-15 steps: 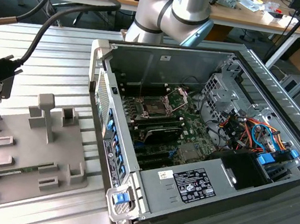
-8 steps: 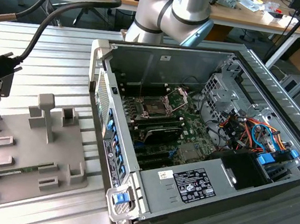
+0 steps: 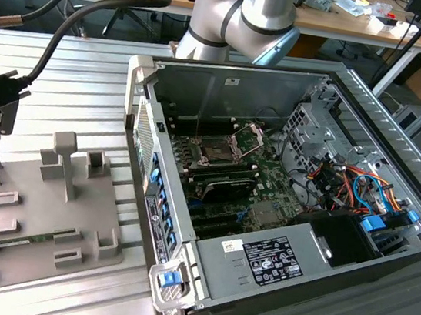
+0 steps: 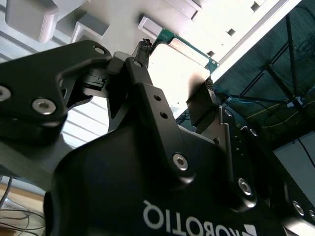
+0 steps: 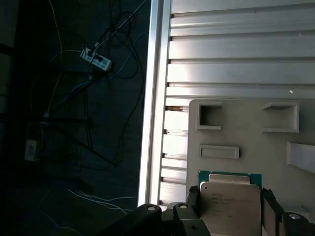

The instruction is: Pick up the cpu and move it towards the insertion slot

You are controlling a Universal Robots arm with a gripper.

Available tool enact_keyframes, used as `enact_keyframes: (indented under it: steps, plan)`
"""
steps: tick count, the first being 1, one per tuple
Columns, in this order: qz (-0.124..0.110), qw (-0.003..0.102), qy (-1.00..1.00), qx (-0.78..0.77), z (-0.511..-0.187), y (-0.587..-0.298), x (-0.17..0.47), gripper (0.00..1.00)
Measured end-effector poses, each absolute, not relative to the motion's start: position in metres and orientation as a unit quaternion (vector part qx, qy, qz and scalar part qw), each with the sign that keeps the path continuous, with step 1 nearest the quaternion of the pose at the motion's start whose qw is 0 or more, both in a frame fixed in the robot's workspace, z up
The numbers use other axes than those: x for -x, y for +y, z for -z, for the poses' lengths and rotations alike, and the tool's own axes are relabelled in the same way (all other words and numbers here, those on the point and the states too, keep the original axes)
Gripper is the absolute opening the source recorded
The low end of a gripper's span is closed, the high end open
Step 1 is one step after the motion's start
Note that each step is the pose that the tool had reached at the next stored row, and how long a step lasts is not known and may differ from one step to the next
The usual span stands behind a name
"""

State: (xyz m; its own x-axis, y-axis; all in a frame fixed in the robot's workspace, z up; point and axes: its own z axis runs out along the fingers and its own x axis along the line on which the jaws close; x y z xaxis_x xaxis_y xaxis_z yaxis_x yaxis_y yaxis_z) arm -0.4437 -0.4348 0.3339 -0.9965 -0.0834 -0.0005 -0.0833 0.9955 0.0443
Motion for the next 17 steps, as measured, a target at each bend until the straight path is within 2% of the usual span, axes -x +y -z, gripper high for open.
enact_keyframes:
  steps: [17]
  plan:
    - [0.022, 0.001, -0.999, -0.042, -0.3405, -0.4348, 0.4437, 0.55]
